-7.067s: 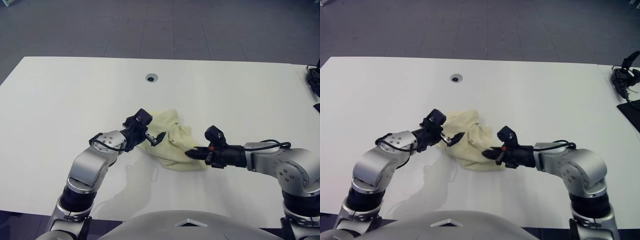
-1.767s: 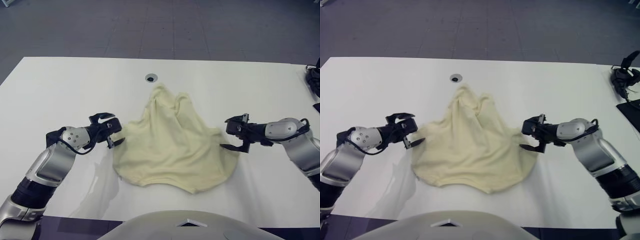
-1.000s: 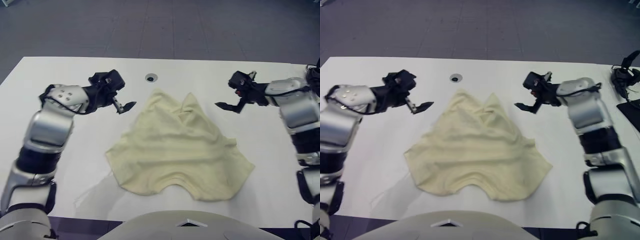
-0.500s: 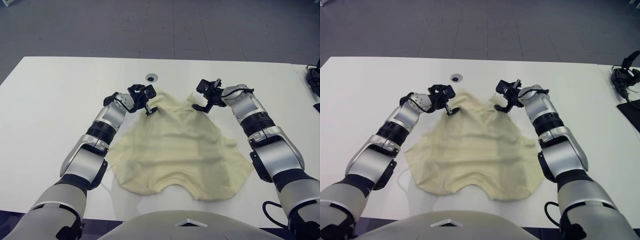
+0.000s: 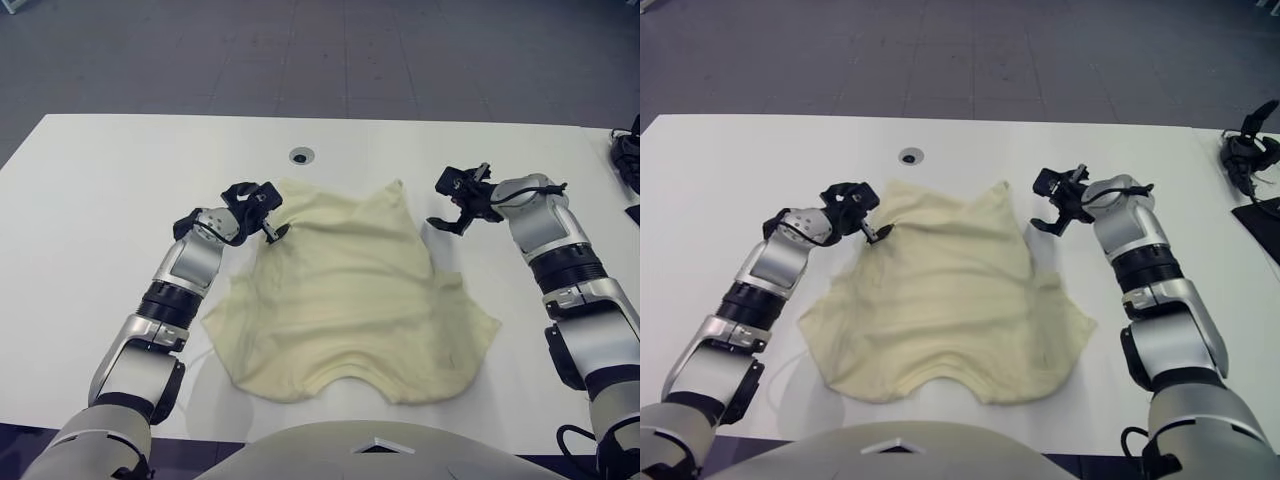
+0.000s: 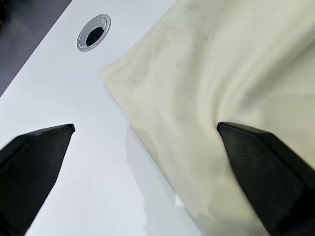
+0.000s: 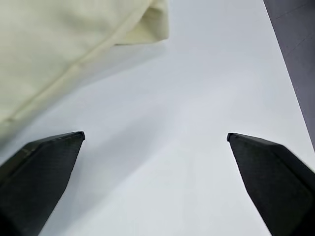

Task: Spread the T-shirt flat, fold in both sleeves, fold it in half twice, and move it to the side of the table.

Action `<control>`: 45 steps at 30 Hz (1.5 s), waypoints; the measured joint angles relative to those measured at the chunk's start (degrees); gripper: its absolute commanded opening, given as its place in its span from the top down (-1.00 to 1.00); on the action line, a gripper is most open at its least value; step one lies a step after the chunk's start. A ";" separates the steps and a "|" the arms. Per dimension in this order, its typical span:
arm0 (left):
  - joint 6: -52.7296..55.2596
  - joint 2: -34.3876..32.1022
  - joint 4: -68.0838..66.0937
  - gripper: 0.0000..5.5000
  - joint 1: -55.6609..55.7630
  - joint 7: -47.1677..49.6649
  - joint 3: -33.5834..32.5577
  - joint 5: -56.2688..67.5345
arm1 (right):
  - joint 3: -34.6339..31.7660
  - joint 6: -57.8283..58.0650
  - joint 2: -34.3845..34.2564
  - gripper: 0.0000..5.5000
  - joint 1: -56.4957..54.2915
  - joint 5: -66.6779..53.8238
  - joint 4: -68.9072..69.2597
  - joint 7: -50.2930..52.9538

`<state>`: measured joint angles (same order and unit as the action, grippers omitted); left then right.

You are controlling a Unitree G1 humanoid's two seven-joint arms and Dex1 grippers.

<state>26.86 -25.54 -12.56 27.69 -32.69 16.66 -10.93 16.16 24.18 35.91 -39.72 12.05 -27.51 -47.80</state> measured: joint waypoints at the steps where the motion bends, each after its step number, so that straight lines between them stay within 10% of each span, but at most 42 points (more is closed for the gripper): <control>1: 1.09 0.32 1.09 -0.96 -0.64 0.04 -0.48 0.52 | -1.61 1.99 -0.45 -0.96 0.20 -1.69 1.42 -0.37; 8: 4.52 1.51 1.33 -0.96 0.21 0.72 -2.34 1.88 | -10.36 10.07 -7.33 -0.96 -4.92 -8.55 -4.22 6.93; 23: -15.41 9.30 -42.55 -0.96 21.58 9.04 -3.28 0.27 | 0.47 0.90 -9.11 -0.96 -6.14 0.28 -11.43 7.06; 45: -23.84 9.48 -59.44 -0.96 28.25 14.90 -4.81 -1.69 | -0.44 -2.39 -5.98 -0.96 -6.51 2.85 -13.98 10.04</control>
<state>3.03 -16.06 -72.00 55.94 -17.80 11.85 -12.62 15.72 21.79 29.94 -46.23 14.90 -41.48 -37.77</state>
